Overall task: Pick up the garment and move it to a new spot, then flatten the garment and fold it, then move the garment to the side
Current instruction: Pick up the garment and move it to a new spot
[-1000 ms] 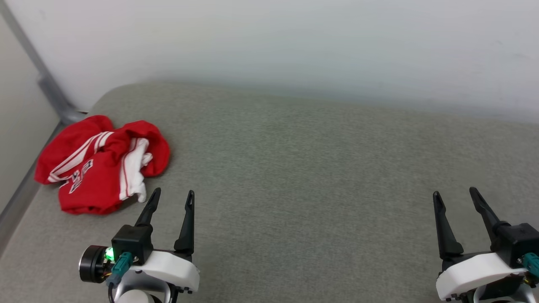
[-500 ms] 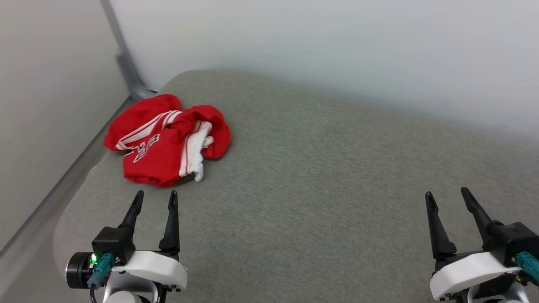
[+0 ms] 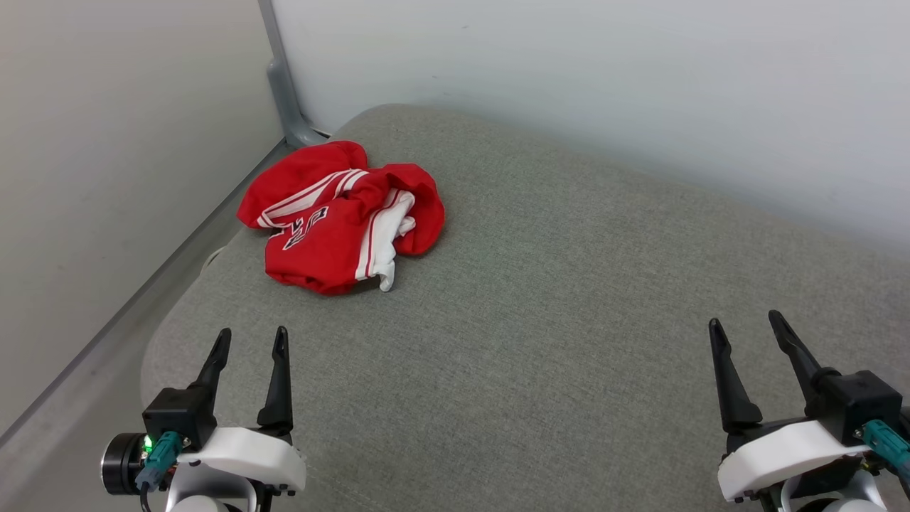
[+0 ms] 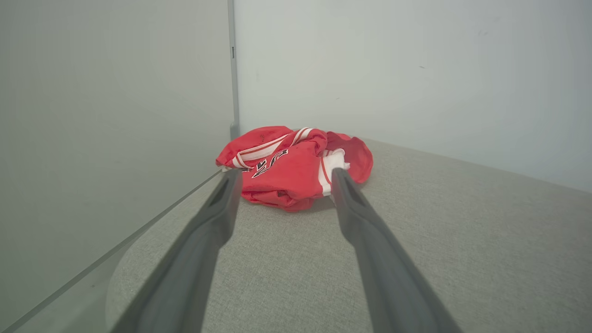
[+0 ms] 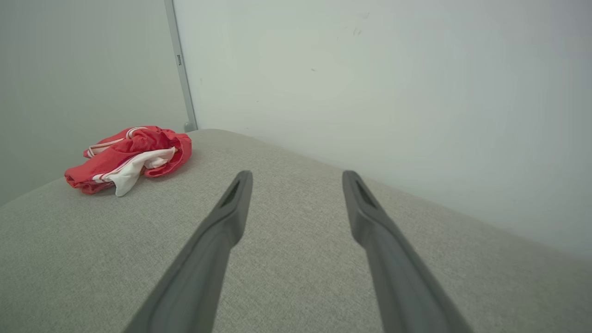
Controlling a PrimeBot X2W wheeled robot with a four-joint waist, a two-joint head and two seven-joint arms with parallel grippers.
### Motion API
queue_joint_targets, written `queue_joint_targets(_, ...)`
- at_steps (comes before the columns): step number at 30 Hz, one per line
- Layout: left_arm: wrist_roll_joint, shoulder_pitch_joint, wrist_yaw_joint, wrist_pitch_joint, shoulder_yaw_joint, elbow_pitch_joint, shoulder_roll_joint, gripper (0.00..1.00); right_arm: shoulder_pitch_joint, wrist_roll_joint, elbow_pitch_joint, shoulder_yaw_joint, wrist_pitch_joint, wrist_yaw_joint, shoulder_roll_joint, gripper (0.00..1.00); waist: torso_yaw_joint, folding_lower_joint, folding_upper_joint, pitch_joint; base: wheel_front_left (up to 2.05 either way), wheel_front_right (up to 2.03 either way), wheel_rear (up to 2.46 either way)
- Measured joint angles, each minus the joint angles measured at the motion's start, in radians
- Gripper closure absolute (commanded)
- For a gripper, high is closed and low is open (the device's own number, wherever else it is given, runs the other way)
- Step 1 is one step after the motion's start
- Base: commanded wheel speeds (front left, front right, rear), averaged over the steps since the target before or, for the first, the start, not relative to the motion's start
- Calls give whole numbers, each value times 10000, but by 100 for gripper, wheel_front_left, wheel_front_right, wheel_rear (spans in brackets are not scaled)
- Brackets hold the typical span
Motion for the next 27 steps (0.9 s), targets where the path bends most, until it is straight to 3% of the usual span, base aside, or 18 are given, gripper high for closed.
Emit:
queue_joint_targets(11, -159, -719, -46, 0, 234, 180, -13, 0, -406, -433, -276, -27, 263, 0, 0, 0, -125, 0, 0, 586, 0, 0, 0)
queue_joint_targets(17, -616, -2061, -50, -13, 403, 1267, 105, 0, -1004, -865, -763, 88, 598, 0, 0, 0, -475, 0, 0, 1362, 0, 0, 0)
queue_joint_targets(22, -1287, -3783, -59, 299, 366, 2602, 805, 0, -1484, -1053, -1080, 226, 748, 0, 0, 0, -943, 1, 0, 2144, 0, 0, 0)
queue_joint_targets(27, -2174, -5298, -77, 1488, -188, 3513, 1883, 0, -1842, -1099, -1256, 236, 752, 0, 0, 0, -1521, 2, 0, 2942, 0, 0, 0)
